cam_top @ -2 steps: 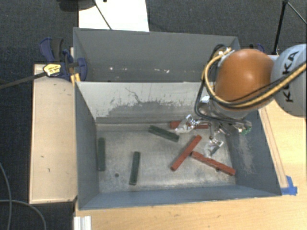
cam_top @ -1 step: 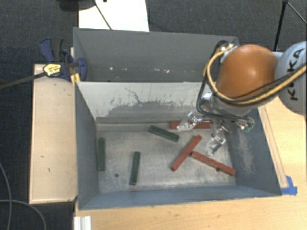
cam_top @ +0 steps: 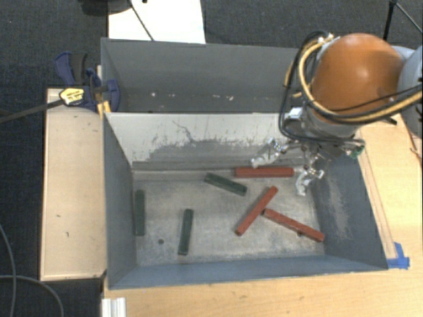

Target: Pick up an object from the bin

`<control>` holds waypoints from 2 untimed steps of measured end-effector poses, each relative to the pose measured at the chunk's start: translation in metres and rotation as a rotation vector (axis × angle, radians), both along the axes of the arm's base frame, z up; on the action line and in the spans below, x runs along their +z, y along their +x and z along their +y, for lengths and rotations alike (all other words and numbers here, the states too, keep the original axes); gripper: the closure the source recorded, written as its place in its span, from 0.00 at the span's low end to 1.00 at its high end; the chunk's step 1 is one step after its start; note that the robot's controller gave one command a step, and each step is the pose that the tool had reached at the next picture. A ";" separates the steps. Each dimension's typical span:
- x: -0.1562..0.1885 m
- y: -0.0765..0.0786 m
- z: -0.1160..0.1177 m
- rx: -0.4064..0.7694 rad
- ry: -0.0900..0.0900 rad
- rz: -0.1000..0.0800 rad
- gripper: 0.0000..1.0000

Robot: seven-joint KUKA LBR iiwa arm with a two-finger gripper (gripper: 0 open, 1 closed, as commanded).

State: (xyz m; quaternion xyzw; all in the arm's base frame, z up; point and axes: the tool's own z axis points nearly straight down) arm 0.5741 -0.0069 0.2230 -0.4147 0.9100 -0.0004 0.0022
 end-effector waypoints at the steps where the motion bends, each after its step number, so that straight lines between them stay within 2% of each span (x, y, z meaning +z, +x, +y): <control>1: 0.007 0.003 -0.002 0.040 0.000 -0.003 0.00; 2: -0.124 0.013 -0.013 0.324 0.002 0.007 1.00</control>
Offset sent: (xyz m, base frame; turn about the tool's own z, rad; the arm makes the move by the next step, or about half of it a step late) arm 0.0146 -0.0133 -0.1221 -0.3268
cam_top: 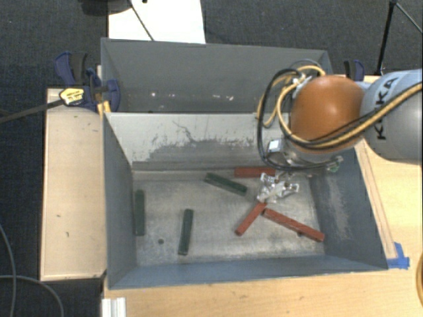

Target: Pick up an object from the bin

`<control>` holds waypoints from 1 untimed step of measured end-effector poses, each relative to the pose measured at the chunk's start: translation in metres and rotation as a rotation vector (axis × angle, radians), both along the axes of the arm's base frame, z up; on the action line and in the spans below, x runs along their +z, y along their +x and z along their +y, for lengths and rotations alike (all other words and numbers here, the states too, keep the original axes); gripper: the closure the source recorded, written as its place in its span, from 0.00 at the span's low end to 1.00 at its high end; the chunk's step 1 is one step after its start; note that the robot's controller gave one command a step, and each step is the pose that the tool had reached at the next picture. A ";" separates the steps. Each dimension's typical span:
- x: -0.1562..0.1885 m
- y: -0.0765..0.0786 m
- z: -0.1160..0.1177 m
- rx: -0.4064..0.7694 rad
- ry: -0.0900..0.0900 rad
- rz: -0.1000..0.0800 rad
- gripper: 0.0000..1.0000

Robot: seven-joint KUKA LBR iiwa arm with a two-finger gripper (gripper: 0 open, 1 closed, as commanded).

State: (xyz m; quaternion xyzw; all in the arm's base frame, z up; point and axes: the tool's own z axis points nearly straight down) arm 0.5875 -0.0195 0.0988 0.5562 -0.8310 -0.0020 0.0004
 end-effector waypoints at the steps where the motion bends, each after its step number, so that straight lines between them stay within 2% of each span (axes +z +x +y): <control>1: 0.003 0.002 0.000 -0.005 0.000 -0.004 0.00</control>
Offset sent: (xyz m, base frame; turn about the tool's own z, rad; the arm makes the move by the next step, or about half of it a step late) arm 0.0000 0.0000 0.0000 0.0000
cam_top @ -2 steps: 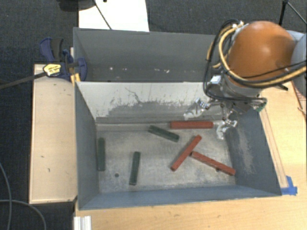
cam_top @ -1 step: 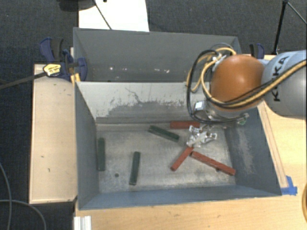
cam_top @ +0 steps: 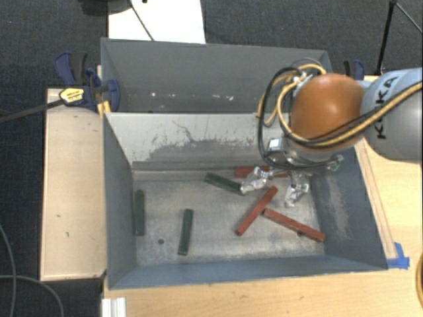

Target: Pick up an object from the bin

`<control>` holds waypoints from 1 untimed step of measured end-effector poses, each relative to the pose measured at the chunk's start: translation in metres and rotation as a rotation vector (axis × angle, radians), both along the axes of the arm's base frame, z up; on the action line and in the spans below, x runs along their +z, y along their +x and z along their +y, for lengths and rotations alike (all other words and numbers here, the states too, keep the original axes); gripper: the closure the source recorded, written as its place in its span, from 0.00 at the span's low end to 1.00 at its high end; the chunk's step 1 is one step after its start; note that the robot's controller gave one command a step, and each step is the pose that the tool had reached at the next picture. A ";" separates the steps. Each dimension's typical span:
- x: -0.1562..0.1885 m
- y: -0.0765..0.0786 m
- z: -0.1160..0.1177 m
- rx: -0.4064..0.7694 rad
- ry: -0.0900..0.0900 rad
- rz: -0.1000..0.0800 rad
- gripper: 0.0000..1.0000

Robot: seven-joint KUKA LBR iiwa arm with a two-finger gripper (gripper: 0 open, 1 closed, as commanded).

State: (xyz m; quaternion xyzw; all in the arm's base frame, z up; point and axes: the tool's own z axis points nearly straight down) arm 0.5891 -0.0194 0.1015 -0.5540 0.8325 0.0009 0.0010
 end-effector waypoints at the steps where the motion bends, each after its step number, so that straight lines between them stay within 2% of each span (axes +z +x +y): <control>1: 0.000 0.000 0.000 -0.002 0.000 0.001 0.00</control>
Offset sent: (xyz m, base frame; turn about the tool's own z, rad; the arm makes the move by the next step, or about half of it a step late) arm -0.0173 0.0145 -0.0315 -0.2852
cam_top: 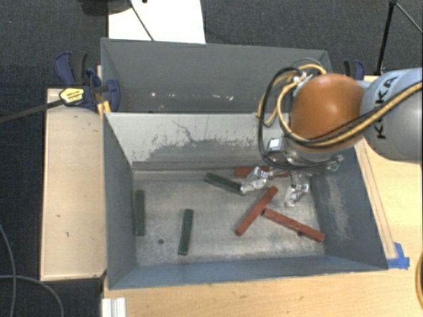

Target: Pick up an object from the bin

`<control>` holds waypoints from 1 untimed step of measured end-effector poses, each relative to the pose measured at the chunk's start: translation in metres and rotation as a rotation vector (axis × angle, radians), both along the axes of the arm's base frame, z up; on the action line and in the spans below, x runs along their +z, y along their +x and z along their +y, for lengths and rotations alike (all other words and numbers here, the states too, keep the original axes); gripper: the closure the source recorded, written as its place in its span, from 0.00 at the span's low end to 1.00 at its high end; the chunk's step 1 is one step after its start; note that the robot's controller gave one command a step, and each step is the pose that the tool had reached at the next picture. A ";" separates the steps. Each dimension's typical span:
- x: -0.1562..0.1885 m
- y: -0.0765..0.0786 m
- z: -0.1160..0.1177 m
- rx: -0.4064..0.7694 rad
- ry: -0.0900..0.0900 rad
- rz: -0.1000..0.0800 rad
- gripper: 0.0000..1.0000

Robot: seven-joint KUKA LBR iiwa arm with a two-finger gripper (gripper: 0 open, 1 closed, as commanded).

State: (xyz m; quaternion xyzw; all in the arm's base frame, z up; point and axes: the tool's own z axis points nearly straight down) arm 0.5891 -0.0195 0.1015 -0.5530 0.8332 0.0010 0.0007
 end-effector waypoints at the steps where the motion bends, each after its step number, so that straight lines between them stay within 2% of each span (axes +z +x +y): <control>1: -0.027 -0.014 0.018 0.283 0.003 -0.010 1.00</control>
Offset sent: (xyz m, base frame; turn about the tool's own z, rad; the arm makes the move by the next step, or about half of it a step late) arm 0.0000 0.0000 0.0000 0.0000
